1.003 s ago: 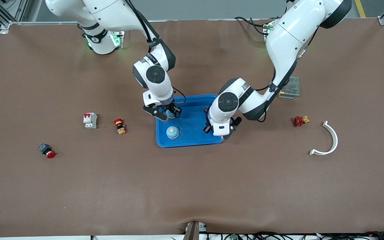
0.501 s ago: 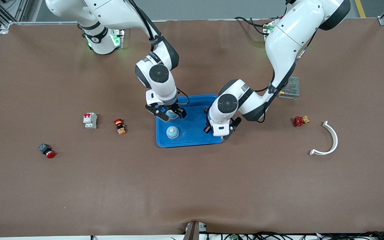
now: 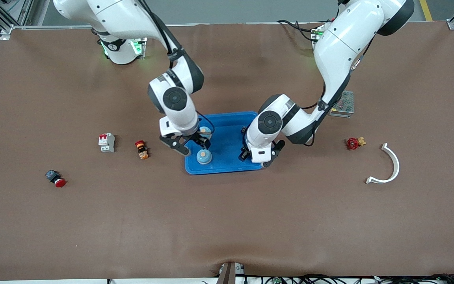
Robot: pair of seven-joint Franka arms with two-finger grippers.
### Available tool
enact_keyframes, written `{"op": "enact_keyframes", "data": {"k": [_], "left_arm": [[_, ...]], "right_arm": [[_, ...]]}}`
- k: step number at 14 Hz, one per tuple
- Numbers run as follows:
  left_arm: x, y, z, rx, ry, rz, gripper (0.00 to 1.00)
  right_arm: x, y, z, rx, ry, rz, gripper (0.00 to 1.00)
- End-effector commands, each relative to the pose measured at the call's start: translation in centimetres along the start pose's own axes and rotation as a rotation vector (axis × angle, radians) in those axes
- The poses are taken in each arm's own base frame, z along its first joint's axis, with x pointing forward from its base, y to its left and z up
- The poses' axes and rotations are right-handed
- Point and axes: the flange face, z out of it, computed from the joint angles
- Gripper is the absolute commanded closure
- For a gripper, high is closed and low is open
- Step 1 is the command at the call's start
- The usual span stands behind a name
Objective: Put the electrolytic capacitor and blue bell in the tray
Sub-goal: 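Open both grippers in the tray and lift them away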
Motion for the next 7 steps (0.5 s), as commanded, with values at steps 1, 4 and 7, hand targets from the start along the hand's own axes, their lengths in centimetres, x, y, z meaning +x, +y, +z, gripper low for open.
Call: {"op": "enact_keyframes", "data": {"k": [1,4,7], "left_arm": [[0.5,0.5,-2.1,-0.019,0.019,-0.015,0.00],[1.6,0.5,-4.3,-0.015,0.046,-0.013,0.00],[1.8,0.3,-8.0,-0.006,0.097,0.006,0.00]], "right_arm": [[4.7,2.0,-1.0,0.000,-0.004,-0.053,0.00],[9.6,5.0,-1.6,0.006,0.002,-0.120,0.00],[15.7,9.7,-2.4,0.015,0.013,-0.216,0.00]]}}
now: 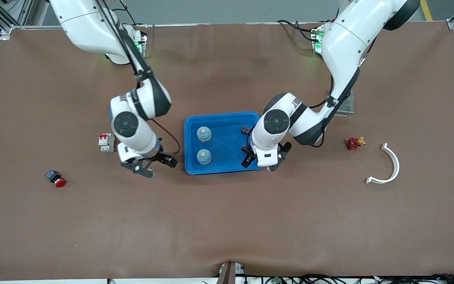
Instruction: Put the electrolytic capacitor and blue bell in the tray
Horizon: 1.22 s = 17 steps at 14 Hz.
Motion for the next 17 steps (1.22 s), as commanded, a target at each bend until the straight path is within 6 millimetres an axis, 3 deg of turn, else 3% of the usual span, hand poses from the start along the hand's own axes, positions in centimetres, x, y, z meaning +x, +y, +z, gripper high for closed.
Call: {"op": "enact_keyframes", "data": {"k": [1,3,8,10,14,17], "left_arm": [[0.1,-0.5,-4.0,0.014,0.055,0.028,0.00],[1.9,-0.9,-6.4,0.024,0.076,0.056,0.00],[4.8,-2.2,-12.8,0.052,0.177,0.159,0.00],[7.6,-3.1,-15.3,0.062,0.192,0.194,0.00],[12.1,-5.0,-17.1,0.136,0.189,0.264,0.00],[14.7,-6.5,-19.4,0.162,0.196,0.274,0.00]], "right_arm": [[3.6,4.4,-1.2,0.007,-0.003,-0.084,0.00],[5.2,6.6,-1.1,0.003,-0.002,-0.135,0.00],[10.4,15.9,-2.0,0.002,0.004,-0.265,0.00],[11.7,19.4,-3.0,-0.003,-0.019,-0.299,0.00],[12.8,23.1,-6.9,-0.006,-0.021,-0.370,0.00],[12.2,24.6,-12.0,-0.038,-0.011,-0.408,0.00]]}}
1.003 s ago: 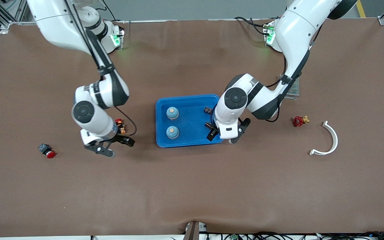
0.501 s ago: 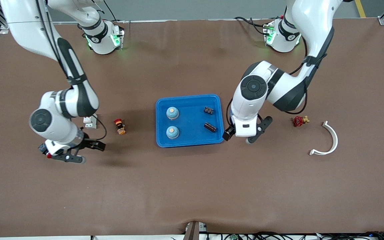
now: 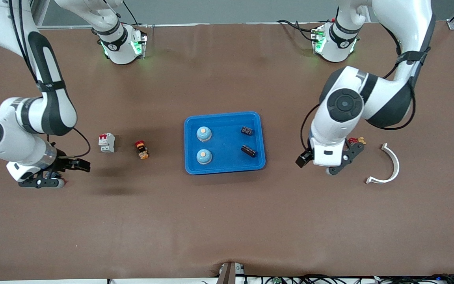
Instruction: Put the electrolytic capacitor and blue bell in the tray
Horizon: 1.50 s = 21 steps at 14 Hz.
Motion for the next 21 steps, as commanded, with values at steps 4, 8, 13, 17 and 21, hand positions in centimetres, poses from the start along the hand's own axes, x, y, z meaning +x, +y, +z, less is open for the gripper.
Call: {"op": "enact_keyframes", "data": {"k": [4,8,13,17,21], "left_arm": [[5.8,-6.3,-2.3,0.061,0.004,0.140,0.00],[9.0,-9.8,-5.0,0.046,0.029,0.269,0.00],[10.1,-12.9,-9.7,0.005,0.066,0.369,0.00],[8.9,-16.0,-14.0,-0.026,0.020,0.508,0.00],[7.7,-19.7,-17.7,-0.056,-0.032,0.676,0.00]], "right_arm": [[-3.5,3.0,-9.9,-0.079,0.027,-0.082,0.00],[-5.2,4.5,-13.4,-0.075,0.025,-0.090,0.00],[-7.8,4.3,-19.3,-0.063,0.054,-0.065,0.00],[-8.0,4.2,-25.0,-0.058,0.027,-0.035,0.00],[-7.5,3.6,-28.0,-0.064,0.080,-0.006,0.00]]}}
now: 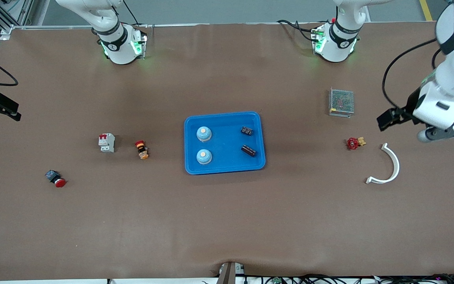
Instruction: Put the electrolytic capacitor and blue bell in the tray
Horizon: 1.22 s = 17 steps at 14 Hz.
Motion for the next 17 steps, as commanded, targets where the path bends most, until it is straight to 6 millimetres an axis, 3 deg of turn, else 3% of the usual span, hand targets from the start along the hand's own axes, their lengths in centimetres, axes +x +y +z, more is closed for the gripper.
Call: {"op": "enact_keyframes", "data": {"k": [1,6,11,17], "left_arm": [[-3.0,-0.8,-2.5,-0.006,-0.018,0.133,0.00],[-5.1,-2.3,-4.8,0.002,-0.033,0.126,0.00],[-7.7,-2.4,-6.3,-0.043,0.010,0.134,0.00],[-7.2,-2.9,-7.1,-0.047,0.022,0.148,0.00]], "right_arm": [[0.8,-0.4,-1.8,-0.008,0.021,0.023,0.00],[1.9,-0.8,-3.1,0.063,0.032,0.084,0.00],[2.0,-0.8,-3.8,0.069,0.045,0.122,0.00],[2.0,0.3,-4.7,0.062,0.070,0.196,0.00]]}}
